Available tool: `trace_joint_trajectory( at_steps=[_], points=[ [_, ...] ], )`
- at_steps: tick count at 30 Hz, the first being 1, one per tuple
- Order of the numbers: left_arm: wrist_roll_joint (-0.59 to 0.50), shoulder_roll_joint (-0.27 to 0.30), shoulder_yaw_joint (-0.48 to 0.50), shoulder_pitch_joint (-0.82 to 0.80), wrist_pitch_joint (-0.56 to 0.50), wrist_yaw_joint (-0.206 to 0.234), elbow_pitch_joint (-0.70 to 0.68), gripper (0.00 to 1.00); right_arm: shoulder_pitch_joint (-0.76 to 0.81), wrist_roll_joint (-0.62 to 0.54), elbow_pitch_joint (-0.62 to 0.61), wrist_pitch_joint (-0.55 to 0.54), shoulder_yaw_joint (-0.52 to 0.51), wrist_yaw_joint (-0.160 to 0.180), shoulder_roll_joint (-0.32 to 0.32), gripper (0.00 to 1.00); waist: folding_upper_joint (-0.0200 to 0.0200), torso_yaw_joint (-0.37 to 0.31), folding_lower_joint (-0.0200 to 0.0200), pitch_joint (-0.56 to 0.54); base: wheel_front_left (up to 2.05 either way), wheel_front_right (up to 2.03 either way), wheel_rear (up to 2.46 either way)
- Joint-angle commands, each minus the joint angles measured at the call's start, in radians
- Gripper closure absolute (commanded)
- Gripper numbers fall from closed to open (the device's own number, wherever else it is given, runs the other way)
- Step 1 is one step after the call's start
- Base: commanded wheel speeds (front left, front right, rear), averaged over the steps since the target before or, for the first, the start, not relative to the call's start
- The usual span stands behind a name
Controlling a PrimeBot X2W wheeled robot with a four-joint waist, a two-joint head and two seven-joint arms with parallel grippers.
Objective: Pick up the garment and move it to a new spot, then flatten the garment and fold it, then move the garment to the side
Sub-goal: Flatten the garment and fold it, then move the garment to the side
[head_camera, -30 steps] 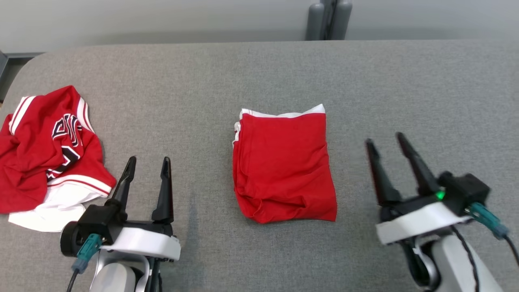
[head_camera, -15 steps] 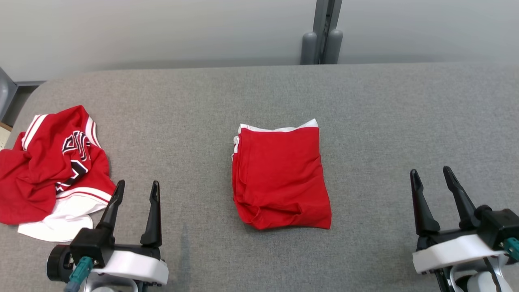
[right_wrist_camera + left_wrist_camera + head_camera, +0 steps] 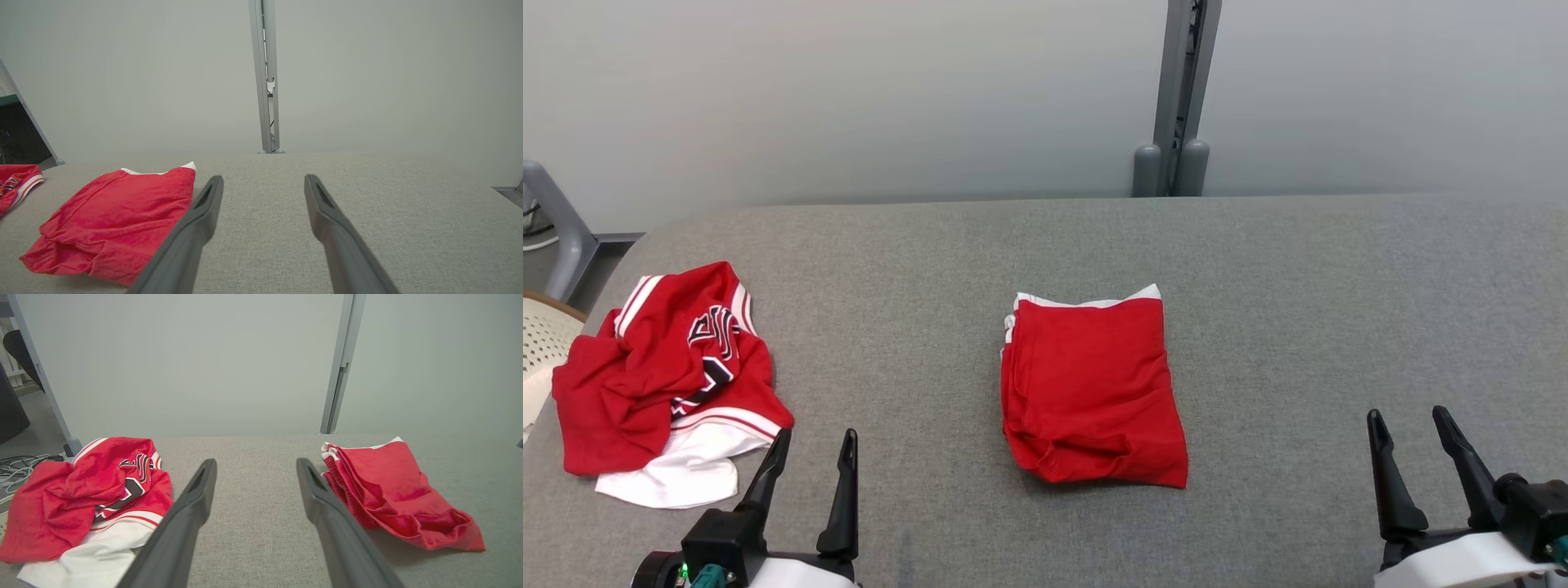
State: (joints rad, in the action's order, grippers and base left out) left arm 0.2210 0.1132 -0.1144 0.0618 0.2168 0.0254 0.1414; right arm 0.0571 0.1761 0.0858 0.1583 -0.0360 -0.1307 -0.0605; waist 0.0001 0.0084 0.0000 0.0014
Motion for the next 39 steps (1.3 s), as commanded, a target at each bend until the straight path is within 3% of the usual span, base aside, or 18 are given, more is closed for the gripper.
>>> trace_joint_trajectory(
  at_steps=[1, 30, 39],
  points=[
    [0.003, 0.007, -0.001, 0.008, -0.002, 0.006, -0.007, 0.00, 0.009, -0.002, -0.009, -0.007, -0.005, 0.000, 0.000, 0.00, -0.0001, 0.003, 0.0000, -0.010, 0.00, 0.00, 0.00],
    [0.015, 0.022, -0.025, 0.010, -0.005, 0.021, -0.009, 0.00, 0.026, -0.002, -0.054, -0.032, -0.015, 0.000, 0.008, 0.00, -0.0001, 0.008, 0.0000, -0.013, 0.00, 0.00, 0.00],
    [0.010, 0.023, -0.041, -0.042, -0.002, 0.015, -0.022, 0.00, -0.013, 0.021, -0.025, -0.033, 0.000, 0.000, 0.008, 0.00, -0.0001, 0.050, 0.0000, 0.040, 0.00, 0.00, 0.00]
  ],
)
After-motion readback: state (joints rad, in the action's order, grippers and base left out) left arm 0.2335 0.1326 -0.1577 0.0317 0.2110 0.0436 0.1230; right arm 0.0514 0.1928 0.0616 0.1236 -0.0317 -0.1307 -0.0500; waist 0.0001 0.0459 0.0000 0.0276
